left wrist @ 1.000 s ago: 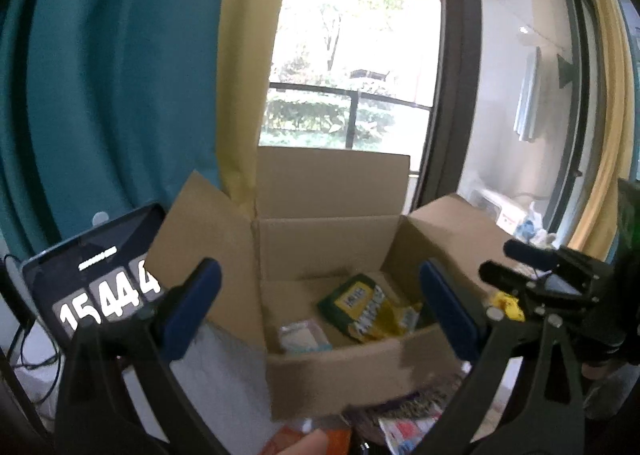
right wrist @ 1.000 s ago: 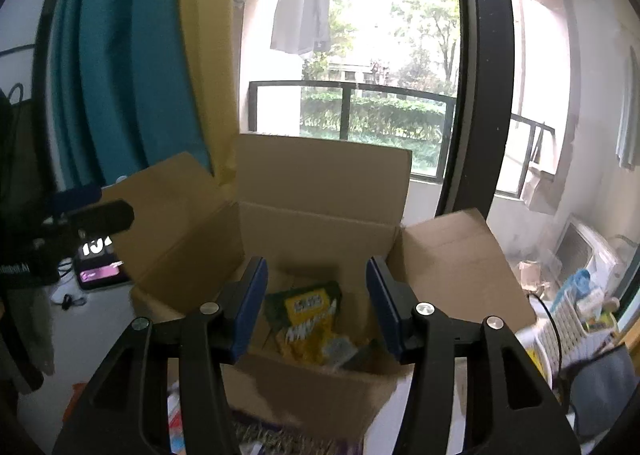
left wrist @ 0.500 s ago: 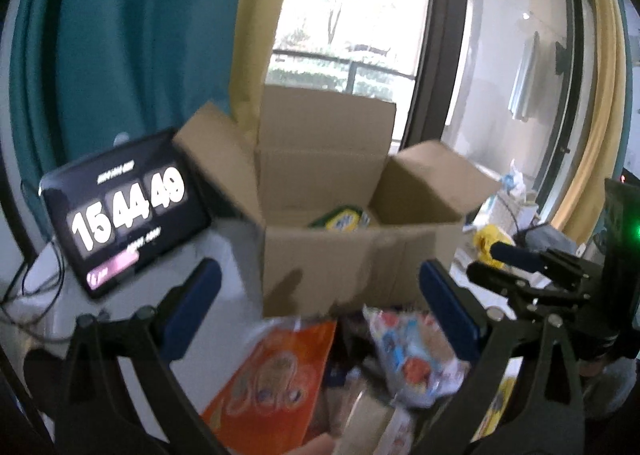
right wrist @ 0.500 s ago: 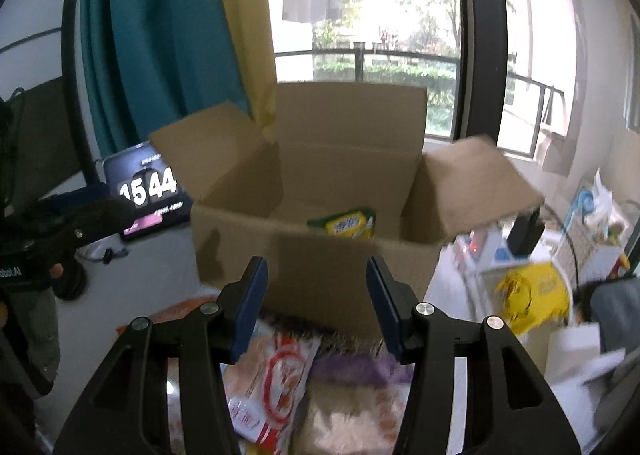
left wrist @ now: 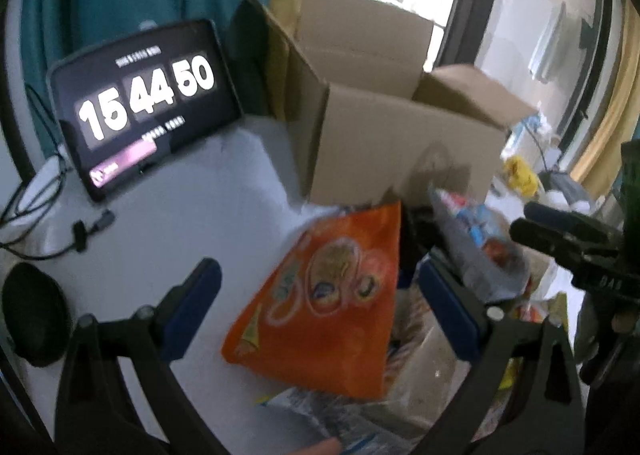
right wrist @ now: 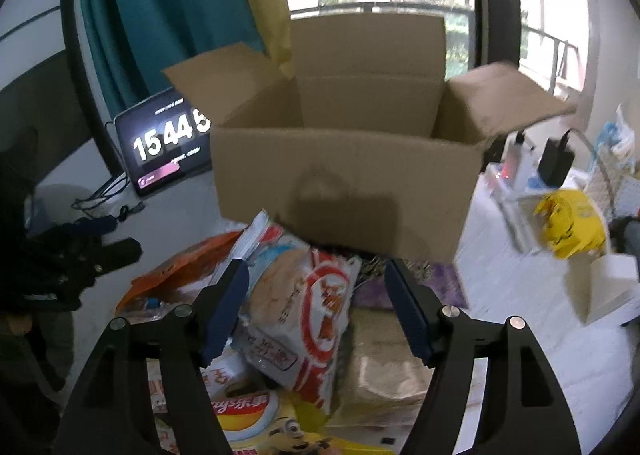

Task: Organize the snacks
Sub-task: 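Grasp the orange snack bag with the left tool while the right grasps the white Oishi bag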

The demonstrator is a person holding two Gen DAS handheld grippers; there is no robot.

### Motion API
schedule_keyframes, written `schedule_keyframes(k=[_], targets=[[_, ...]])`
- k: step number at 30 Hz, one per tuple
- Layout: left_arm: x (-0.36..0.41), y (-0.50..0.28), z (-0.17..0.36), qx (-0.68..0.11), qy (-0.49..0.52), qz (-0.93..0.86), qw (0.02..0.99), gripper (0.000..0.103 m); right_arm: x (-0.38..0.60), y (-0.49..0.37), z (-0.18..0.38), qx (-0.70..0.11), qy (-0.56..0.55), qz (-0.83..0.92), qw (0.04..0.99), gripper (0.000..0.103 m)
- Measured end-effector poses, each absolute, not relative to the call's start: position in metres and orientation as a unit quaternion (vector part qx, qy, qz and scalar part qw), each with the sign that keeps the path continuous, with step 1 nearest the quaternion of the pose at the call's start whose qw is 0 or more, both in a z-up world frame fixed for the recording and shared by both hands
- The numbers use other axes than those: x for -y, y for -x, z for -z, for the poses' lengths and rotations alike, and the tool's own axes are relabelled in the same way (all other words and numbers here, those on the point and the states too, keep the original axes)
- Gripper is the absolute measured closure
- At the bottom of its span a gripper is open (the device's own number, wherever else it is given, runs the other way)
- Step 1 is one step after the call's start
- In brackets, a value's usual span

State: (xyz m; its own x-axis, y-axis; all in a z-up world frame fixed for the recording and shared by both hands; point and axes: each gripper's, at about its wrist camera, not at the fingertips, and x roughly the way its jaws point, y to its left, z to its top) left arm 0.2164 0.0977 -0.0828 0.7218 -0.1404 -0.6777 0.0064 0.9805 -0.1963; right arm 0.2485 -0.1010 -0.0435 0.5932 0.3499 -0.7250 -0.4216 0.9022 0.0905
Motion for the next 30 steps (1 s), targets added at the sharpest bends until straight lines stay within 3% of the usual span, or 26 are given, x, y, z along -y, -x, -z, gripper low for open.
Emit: schedule_keyframes(k=[13,20,21,22,25,27,30], targets=[[-0.106,-0.264,0.137,-0.472,0.118,0.072,0.871,0.003,0.093,-0.264,0.072,-0.461,0.005,-0.263,0.848,0.017],[-0.104,-0.268,0.141,-0.473,0.099,0.077,0.872,0.004,0.084,-0.258,0.075,-0.460,0.022,-0.283,0.841,0.018],[-0.104,-0.269,0.140,-0.473,0.096,0.079,0.872,0.004,0.080,-0.256,0.074,-0.455,0.031,-0.288,0.842,0.022],[-0.103,-0.269,0.140,-0.473,0.091,0.080,0.872,0.005,0.079,-0.254,0.072,-0.451,0.033,-0.292,0.843,0.032],[-0.101,-0.265,0.139,-0.470,0.069,0.071,0.877,0.019,0.077,-0.247,0.065,-0.435,0.048,-0.287,0.852,0.035],[-0.102,-0.264,0.141,-0.464,0.054,0.059,0.882,0.035,0.078,-0.244,0.062,-0.428,0.048,-0.289,0.855,0.037],[-0.104,-0.260,0.140,-0.458,0.059,0.060,0.885,0.041,0.081,-0.240,0.059,-0.421,0.047,-0.286,0.860,0.038]])
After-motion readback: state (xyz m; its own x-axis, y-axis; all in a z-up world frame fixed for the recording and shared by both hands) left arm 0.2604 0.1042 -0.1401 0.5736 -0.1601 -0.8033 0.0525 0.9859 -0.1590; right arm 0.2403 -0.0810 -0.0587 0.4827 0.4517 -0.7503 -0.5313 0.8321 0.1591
